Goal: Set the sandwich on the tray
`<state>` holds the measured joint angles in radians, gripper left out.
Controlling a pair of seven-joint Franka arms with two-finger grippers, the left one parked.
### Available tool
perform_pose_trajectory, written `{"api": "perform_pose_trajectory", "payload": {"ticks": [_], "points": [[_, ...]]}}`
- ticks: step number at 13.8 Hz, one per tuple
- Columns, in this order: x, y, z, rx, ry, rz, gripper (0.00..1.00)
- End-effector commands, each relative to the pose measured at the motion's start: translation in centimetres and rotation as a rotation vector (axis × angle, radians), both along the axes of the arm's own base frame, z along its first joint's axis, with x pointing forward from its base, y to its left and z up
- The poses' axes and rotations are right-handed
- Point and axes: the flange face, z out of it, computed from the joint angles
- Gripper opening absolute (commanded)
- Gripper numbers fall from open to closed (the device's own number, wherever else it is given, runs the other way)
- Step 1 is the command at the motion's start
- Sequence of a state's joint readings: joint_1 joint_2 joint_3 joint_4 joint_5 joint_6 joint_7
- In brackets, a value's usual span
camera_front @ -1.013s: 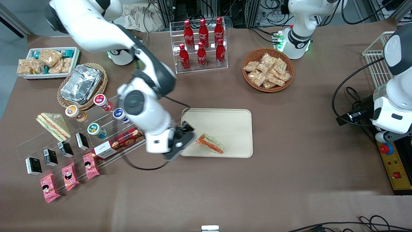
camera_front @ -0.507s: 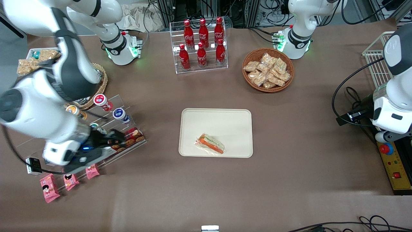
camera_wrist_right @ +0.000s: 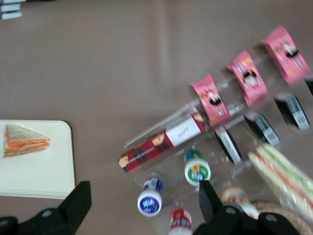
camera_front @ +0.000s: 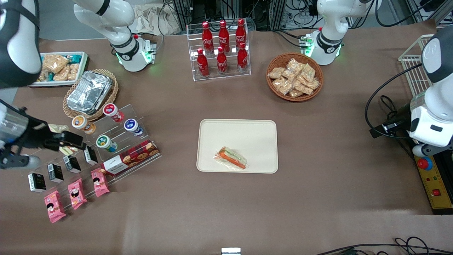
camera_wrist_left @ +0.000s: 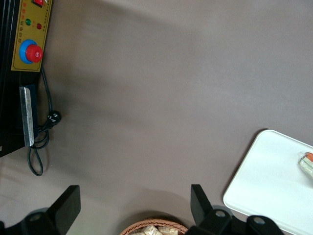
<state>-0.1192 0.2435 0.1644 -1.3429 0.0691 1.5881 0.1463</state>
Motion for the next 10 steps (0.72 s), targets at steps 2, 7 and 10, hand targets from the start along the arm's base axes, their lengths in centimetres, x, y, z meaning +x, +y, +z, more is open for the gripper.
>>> {"api": "perform_pose_trajectory", "payload": {"ticks": [2,7,10], "points": [[-1.5,-0.8,1.1,-0.076,0.017,-0.059,0.99],[-1.5,-1.2,0.2,-0.111,0.04,-0.041,0.98],[-1.4,-1.5,0.0,-0.099,0.037,0.02,0.98]]}}
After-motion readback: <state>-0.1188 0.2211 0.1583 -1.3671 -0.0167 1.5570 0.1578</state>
